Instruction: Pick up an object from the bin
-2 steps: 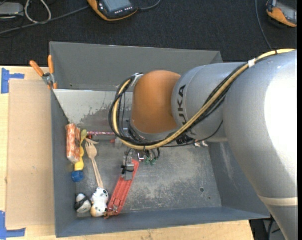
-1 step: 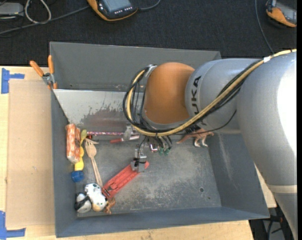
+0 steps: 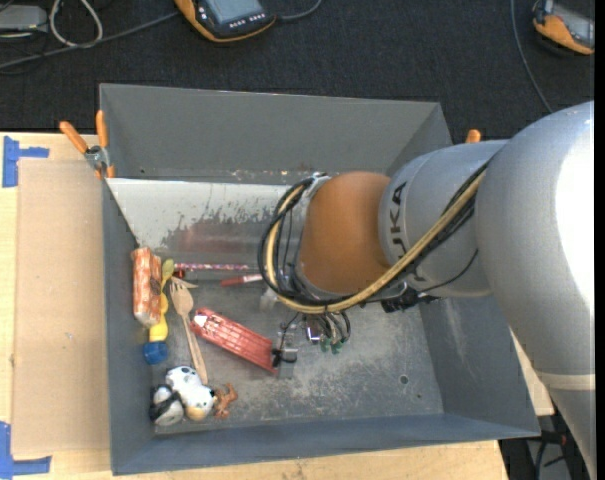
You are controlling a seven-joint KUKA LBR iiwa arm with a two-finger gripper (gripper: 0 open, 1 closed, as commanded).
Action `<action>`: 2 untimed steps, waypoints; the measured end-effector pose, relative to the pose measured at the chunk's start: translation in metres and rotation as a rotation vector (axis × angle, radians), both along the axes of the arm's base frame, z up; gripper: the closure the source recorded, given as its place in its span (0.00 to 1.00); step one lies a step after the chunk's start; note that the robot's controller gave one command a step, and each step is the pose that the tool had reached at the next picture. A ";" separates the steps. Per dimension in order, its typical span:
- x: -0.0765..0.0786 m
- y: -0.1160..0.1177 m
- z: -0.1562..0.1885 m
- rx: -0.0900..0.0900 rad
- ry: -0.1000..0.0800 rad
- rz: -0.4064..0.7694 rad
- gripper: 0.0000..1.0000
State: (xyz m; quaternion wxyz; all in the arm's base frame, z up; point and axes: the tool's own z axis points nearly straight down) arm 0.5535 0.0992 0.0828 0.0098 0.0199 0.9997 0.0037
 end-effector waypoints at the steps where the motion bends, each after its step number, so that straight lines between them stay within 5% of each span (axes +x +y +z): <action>1: 0.002 -0.011 -0.003 0.002 -0.005 0.081 0.00; 2: -0.002 0.025 -0.006 -0.001 -0.005 0.009 0.00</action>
Offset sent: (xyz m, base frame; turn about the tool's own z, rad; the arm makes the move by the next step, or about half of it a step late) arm -0.0103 0.0413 -0.0128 0.0017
